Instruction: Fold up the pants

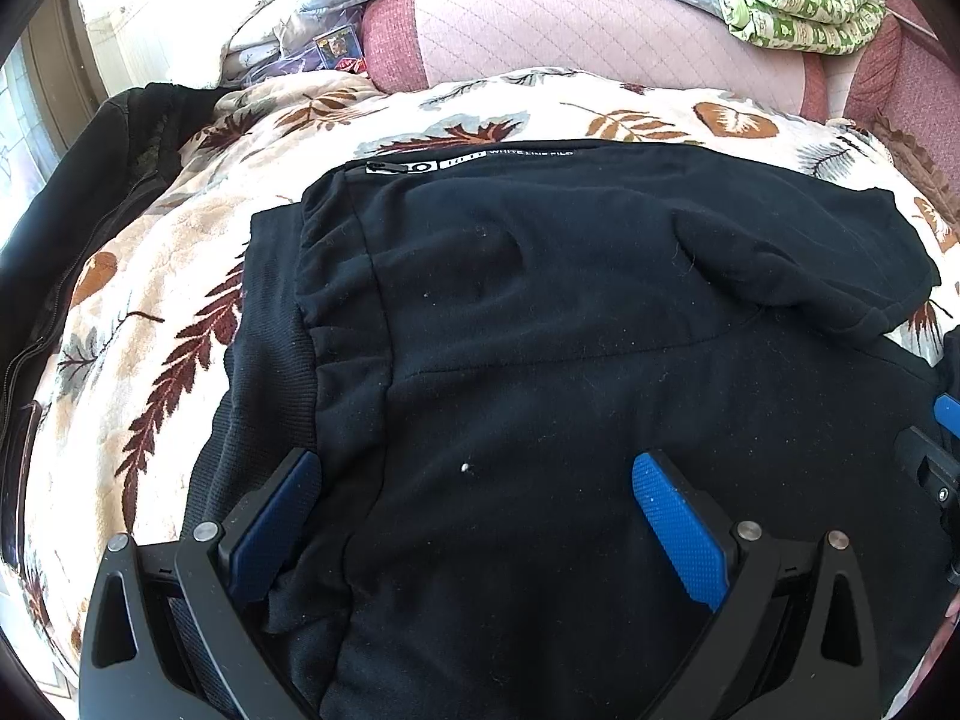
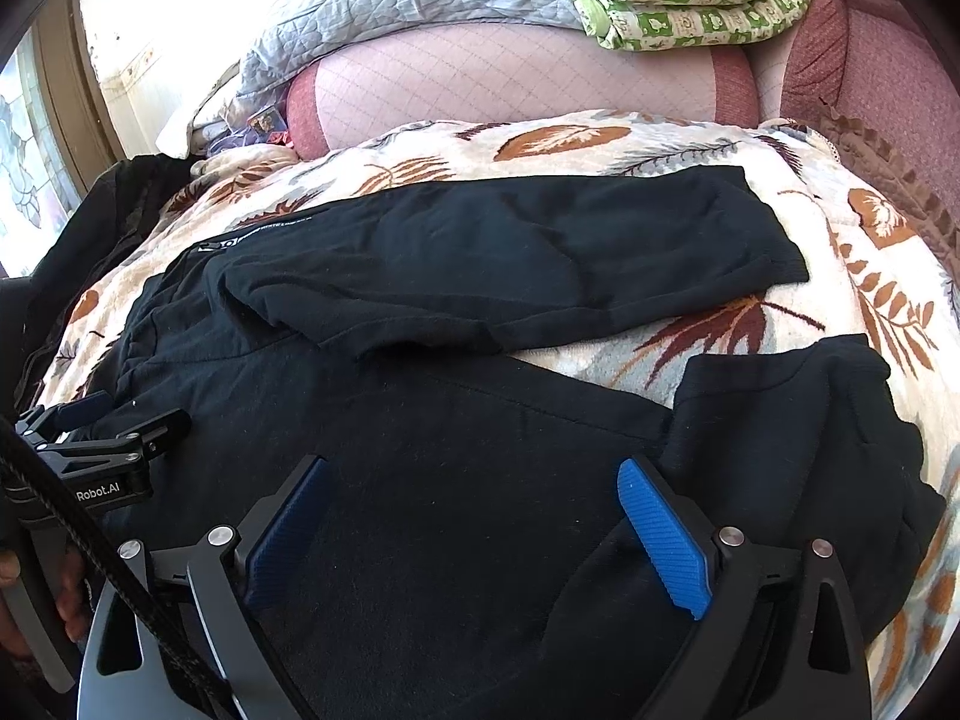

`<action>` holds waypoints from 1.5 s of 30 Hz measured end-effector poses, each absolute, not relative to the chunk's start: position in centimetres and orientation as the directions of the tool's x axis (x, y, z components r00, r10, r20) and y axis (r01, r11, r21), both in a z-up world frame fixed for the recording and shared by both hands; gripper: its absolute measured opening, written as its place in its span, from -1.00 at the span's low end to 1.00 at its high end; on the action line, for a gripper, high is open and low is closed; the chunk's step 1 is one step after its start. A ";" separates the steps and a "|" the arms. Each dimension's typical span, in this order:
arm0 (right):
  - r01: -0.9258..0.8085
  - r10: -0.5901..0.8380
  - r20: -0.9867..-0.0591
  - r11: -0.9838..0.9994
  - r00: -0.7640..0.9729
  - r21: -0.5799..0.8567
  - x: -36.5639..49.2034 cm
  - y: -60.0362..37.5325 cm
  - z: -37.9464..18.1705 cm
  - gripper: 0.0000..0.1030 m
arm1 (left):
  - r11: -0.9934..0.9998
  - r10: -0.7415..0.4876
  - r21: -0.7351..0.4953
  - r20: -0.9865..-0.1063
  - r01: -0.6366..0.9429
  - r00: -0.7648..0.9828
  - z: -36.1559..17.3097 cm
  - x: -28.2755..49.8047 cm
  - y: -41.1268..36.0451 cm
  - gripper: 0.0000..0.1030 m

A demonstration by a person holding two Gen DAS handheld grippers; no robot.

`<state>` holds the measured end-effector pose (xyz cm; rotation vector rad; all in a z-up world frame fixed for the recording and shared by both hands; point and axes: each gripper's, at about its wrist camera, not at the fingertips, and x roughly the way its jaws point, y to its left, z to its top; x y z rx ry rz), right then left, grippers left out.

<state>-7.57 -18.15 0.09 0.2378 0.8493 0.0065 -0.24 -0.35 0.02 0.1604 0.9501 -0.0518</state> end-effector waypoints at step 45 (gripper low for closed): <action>0.022 0.071 -0.834 0.995 0.547 0.099 -5.4 -17.0 -0.4 1.00 | 0.977 -0.214 -0.152 -0.742 0.152 0.636 15.2 -4.0 2.9 1.00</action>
